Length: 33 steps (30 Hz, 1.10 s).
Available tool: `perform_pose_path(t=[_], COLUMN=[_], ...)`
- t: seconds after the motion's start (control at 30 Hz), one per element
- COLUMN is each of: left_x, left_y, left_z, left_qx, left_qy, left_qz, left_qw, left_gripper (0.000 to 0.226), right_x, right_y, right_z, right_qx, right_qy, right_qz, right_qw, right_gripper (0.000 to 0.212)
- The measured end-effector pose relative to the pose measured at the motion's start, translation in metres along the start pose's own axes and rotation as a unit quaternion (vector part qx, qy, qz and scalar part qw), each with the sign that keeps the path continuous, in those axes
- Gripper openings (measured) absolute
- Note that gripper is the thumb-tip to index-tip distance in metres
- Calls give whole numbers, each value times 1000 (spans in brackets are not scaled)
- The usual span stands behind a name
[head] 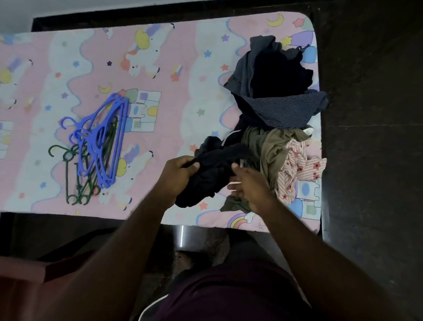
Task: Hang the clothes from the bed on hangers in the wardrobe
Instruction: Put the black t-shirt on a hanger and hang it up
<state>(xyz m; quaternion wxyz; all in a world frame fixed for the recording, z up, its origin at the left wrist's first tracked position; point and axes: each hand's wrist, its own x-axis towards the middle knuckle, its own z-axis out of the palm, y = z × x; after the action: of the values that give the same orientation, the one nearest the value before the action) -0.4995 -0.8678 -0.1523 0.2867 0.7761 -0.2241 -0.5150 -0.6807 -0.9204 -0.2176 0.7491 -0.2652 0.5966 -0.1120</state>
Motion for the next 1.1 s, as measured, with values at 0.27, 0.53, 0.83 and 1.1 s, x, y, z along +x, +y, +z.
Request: perform_pose_path(t=[0.27,0.53,0.83,1.1], left_x=[-42,-75,-118,-164], left_y=[-39,-117,-155,-104], left_z=[-63,-139,-231,-262], left_qx=[64,-23,-68,-99], left_qy=[-31,218,334,158], left_qz=[-19,-9,122,278], left_qw=[997,976,932,942], left_gripper=[15,4,18,67], right_x=[9,-85,-152,-226], right_y=[-17,-26,-27,-40], right_z=[84,196,282,363], right_qx=[-29,-538,-566,-152], right_qy=[39,-50,53,-189], right_qz=[-73,-303,-467,-360], right_qw=[996,785,677,901], right_gripper=[22,52,55,38])
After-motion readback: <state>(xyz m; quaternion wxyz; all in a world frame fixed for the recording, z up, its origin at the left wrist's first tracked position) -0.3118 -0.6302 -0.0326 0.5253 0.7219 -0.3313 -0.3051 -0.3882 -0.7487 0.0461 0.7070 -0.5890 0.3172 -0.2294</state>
